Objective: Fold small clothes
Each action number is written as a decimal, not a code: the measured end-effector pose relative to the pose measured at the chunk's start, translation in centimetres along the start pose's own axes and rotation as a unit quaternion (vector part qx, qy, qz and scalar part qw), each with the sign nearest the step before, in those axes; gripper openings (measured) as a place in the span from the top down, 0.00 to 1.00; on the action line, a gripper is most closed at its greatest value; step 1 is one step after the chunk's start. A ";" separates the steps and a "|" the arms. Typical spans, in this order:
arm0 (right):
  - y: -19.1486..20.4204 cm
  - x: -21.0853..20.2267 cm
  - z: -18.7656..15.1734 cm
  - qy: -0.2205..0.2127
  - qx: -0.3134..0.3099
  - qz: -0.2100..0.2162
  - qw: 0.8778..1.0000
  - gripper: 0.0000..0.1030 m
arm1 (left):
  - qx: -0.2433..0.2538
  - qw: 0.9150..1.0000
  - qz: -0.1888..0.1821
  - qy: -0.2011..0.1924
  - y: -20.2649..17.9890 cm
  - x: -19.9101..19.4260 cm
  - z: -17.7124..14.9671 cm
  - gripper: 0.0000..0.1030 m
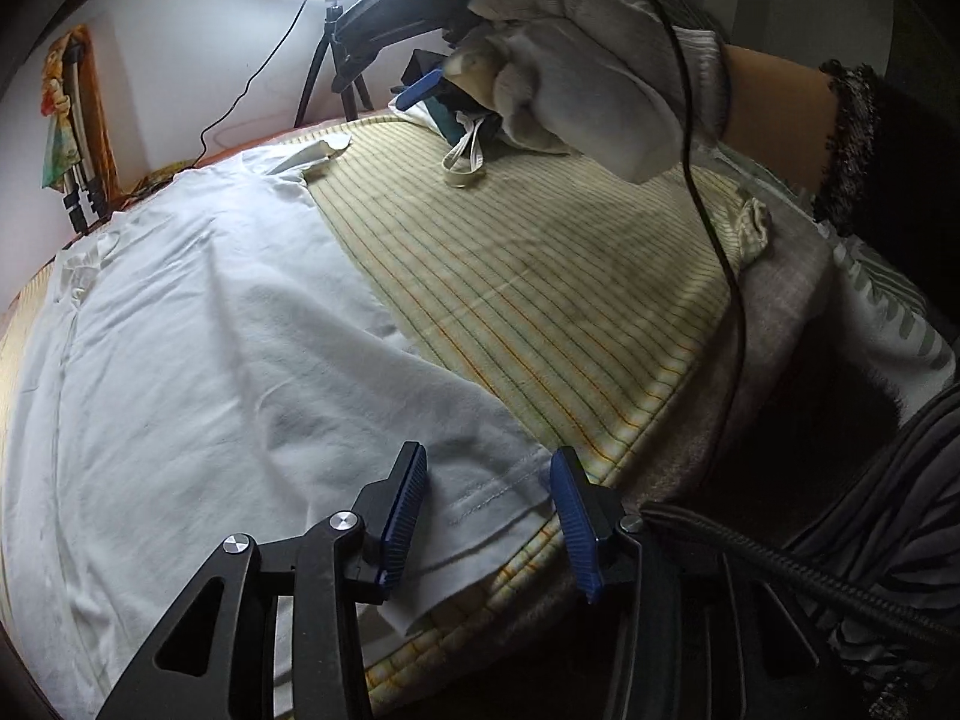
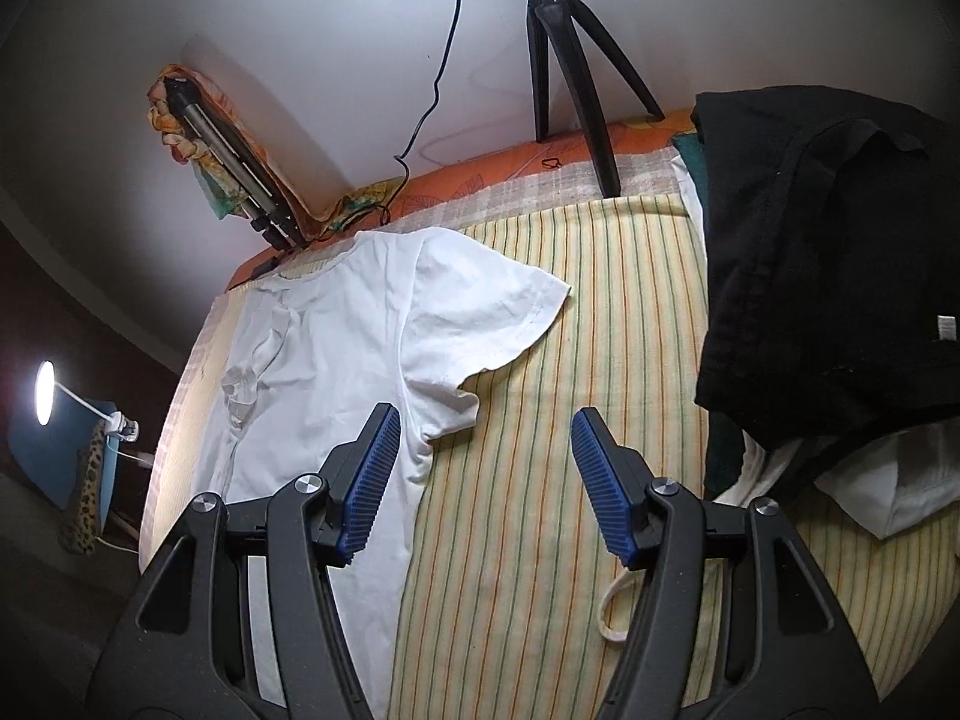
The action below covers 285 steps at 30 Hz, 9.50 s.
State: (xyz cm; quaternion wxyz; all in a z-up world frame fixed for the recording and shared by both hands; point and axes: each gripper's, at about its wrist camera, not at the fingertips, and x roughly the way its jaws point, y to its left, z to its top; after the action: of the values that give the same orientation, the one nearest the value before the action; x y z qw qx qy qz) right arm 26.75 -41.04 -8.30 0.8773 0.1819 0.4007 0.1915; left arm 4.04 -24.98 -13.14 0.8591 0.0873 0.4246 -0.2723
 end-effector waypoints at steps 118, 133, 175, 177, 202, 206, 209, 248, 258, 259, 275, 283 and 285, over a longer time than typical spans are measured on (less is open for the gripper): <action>22.4 12.2 5.2 0.067 -0.125 -0.039 0.989 0.57 | -0.305 0.949 -0.042 -0.076 15.5 -9.9 -9.0 0.67; 21.2 16.5 -0.6 0.148 -0.173 -0.075 0.971 0.96 | -0.326 0.942 -0.058 -0.053 16.2 -8.2 -9.1 1.00; 12.7 -3.2 -25.5 0.205 -0.049 0.076 0.975 0.75 | -0.335 0.941 0.018 0.033 25.2 -15.2 -14.1 0.58; 12.8 -3.2 -25.7 0.205 -0.050 0.082 0.974 0.75 | -0.335 0.941 0.006 0.042 25.1 -14.5 -14.1 0.59; 10.6 -3.2 -25.3 0.187 0.051 0.169 0.966 0.96 | -0.370 0.928 -0.043 0.011 25.6 -15.1 -13.5 0.99; 9.8 -3.7 -24.6 0.169 0.087 0.194 0.962 0.96 | -0.380 0.923 -0.061 0.000 26.1 -15.5 -12.6 1.00; 9.7 -4.2 -23.6 0.154 0.095 0.201 0.963 0.96 | -0.376 0.924 -0.065 -0.011 26.6 -15.9 -11.4 1.00; 8.8 1.9 -10.5 0.078 0.038 0.133 0.987 0.92 | -0.344 0.938 0.018 -0.033 35.7 -11.6 -2.6 0.75; 12.9 4.6 -13.9 0.149 -0.057 0.139 0.977 0.92 | -0.282 0.958 -0.009 0.043 32.3 -7.5 -2.7 0.76; 13.0 5.2 -13.9 0.150 -0.061 0.130 0.978 0.92 | -0.282 0.959 -0.001 0.040 32.6 -7.1 -2.5 0.76; 9.6 4.2 -11.7 0.086 -0.026 0.041 0.995 0.48 | -0.282 0.957 0.070 0.008 35.5 -6.4 -2.0 0.69; 11.9 5.0 -12.1 0.094 -0.062 0.047 0.992 0.92 | -0.256 0.963 0.078 0.001 34.7 -6.6 -1.7 0.94; 12.2 4.8 -12.0 0.086 -0.068 0.047 0.993 0.94 | -0.259 0.963 0.078 0.000 34.9 -6.8 -1.8 1.00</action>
State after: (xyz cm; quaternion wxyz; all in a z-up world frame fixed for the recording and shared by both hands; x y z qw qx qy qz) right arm 18.00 -26.24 -12.92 0.8399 0.1229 0.4520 0.2740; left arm 18.36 7.53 -11.83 0.8709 -0.1058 0.4722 -0.0855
